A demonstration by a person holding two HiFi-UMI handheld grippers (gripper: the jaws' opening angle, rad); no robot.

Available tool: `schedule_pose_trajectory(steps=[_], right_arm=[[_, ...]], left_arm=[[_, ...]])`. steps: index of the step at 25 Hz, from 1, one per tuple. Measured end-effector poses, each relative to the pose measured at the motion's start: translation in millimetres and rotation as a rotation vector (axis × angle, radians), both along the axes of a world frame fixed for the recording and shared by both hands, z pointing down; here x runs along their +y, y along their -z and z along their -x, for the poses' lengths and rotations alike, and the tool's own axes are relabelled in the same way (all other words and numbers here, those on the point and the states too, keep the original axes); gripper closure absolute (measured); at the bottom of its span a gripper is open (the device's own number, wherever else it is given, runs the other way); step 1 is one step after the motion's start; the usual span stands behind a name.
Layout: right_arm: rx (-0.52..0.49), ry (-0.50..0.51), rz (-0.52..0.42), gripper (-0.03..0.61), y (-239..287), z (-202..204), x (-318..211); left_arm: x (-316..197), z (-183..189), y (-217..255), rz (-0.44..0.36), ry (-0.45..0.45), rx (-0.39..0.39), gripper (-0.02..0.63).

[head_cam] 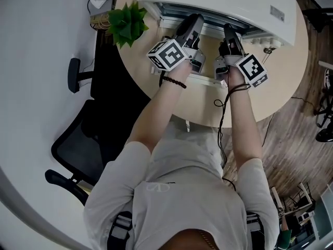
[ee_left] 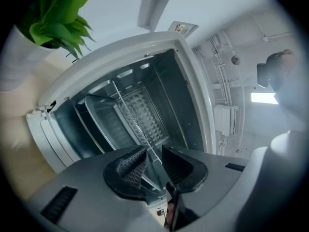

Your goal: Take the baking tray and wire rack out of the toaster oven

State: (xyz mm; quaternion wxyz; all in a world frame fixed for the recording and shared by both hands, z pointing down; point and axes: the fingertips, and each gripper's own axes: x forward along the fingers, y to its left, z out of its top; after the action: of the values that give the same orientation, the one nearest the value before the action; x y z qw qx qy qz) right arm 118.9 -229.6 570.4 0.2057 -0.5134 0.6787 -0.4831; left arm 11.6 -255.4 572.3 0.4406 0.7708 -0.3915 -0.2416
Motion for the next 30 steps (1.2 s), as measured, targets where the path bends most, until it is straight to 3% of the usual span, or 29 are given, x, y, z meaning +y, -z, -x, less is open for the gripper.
schedule_pose_trajectory(steps=[10, 18, 23, 30], right_arm=[[-0.142, -0.079, -0.017, 0.517, 0, -10, -22], [-0.19, -0.091, -0.029, 0.517, -1, -7, -38], [-0.197, -0.099, -0.031, 0.517, -3, -8, -40], [-0.289, -0.124, -0.042, 0.552, -2, -5, -44]], left_arm=[[-21, -11, 0, 0.023, 0.007, 0.13, 0.511], [-35, -15, 11, 0.003, 0.003, 0.233, 0.512], [-40, -13, 8, 0.017, 0.005, 0.279, 0.57], [-42, -11, 4, 0.051, 0.039, 0.454, 0.591]])
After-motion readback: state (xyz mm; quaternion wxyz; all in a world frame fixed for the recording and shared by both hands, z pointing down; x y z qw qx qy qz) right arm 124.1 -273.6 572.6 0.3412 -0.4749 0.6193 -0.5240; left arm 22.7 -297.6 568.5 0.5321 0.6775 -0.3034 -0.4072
